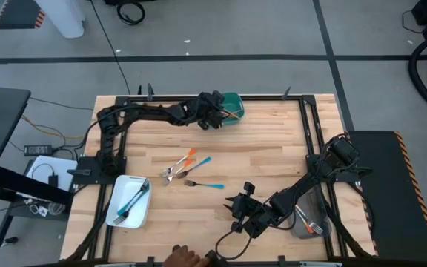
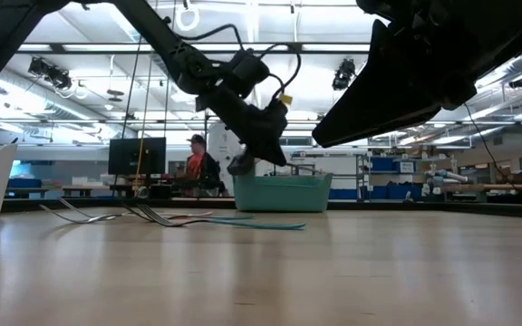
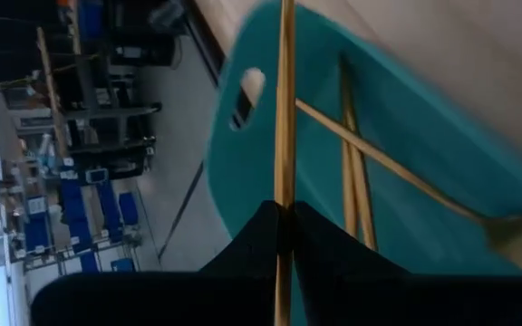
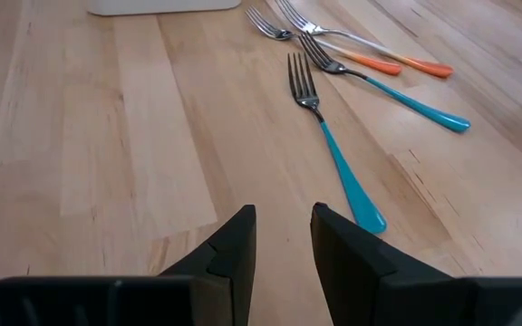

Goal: Sort silverware by color (type)
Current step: Put the gold fork into the blue bin

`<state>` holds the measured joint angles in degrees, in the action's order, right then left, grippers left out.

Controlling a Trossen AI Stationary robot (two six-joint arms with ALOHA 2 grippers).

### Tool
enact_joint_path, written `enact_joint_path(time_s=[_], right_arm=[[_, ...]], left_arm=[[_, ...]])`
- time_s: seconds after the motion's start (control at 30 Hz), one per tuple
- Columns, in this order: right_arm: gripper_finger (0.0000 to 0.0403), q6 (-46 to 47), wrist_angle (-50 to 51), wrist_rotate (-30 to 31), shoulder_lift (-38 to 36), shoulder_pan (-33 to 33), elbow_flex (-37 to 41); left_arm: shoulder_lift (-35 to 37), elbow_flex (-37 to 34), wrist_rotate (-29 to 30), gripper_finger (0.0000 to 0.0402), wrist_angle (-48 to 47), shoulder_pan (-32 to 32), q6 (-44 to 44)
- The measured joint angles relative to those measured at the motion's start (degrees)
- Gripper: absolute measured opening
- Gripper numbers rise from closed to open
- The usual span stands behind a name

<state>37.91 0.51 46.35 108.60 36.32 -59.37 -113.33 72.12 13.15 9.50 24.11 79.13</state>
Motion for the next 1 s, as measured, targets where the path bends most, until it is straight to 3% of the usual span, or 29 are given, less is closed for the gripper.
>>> enact_joint_path(time_s=[0.3, 0.67, 1.0], right_arm=[[0.0115, -0.05, 0.00, 0.00, 0.00, 0.00, 0.00], [0.0115, -0.84, -0.91, 0.00, 0.00, -0.19, 0.00], [0.0115, -1.93, -0.94, 0.02, 0.00, -0.35, 0.00]], left_arm=[[1.76, 0.11, 1.56, 0.0030, 1.45, 0.43, -0.78], [-2.41, 0.36, 1.78, 0.0030, 1.08, 1.17, -2.58], [-6.58, 12.81, 3.87, 0.0030, -14.25, 1.01, -9.57]])
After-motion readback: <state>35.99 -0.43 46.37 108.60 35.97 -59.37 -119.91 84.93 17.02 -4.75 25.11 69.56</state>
